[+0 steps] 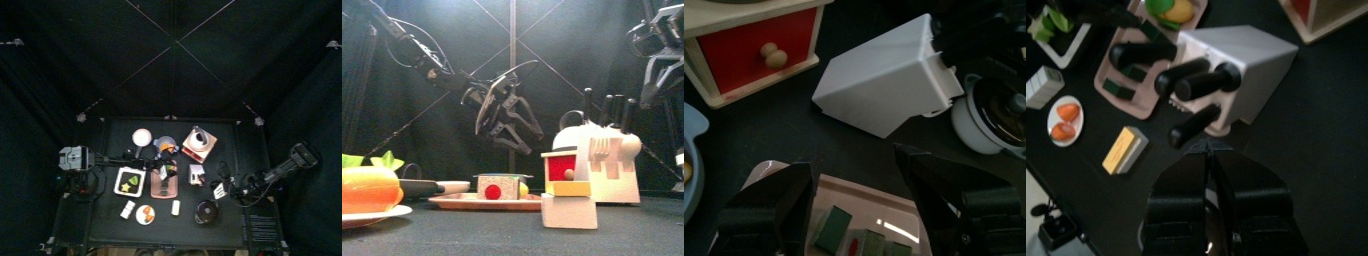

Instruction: Grab pot lid

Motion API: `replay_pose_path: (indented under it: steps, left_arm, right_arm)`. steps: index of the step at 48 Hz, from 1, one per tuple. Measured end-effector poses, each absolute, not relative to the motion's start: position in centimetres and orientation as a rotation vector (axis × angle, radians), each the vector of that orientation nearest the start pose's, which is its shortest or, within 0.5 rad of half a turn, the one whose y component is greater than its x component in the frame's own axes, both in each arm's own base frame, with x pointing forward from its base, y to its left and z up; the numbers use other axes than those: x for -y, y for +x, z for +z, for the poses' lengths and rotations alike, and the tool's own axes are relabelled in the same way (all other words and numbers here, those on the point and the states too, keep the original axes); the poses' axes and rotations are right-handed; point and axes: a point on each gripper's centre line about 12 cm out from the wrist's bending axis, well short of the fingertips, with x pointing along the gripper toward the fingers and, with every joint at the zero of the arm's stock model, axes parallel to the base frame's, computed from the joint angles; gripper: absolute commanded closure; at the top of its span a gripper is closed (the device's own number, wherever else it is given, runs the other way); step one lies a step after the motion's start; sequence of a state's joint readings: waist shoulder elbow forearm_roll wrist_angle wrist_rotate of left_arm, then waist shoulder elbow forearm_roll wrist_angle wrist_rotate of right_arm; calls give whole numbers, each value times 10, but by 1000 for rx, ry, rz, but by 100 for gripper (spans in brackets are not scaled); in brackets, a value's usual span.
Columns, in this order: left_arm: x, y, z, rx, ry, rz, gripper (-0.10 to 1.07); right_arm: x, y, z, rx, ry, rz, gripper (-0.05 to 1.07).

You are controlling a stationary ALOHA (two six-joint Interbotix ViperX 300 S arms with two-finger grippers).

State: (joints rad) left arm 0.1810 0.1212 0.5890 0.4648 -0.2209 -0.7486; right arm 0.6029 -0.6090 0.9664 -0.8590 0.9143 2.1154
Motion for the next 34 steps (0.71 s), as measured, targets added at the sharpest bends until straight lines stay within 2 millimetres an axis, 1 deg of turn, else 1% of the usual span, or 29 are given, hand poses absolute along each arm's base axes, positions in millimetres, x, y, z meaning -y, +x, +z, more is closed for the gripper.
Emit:
replay_pose_path:
  steps: [7,16,21,34]
  left_arm:
    - [-58,409,170,-454,-346,112,4]
    - [-51,400,167,-437,-339,66,4]
    - [-47,396,166,-418,-337,39,4]
    - [-39,388,174,-354,-343,-18,4]
  right_arm:
    - [-81,201,219,-670,776,-536,70]
    - [-110,196,224,-731,771,-460,66]
    - [-122,197,220,-758,737,-460,60]
    - [-145,201,205,-806,645,-471,35]
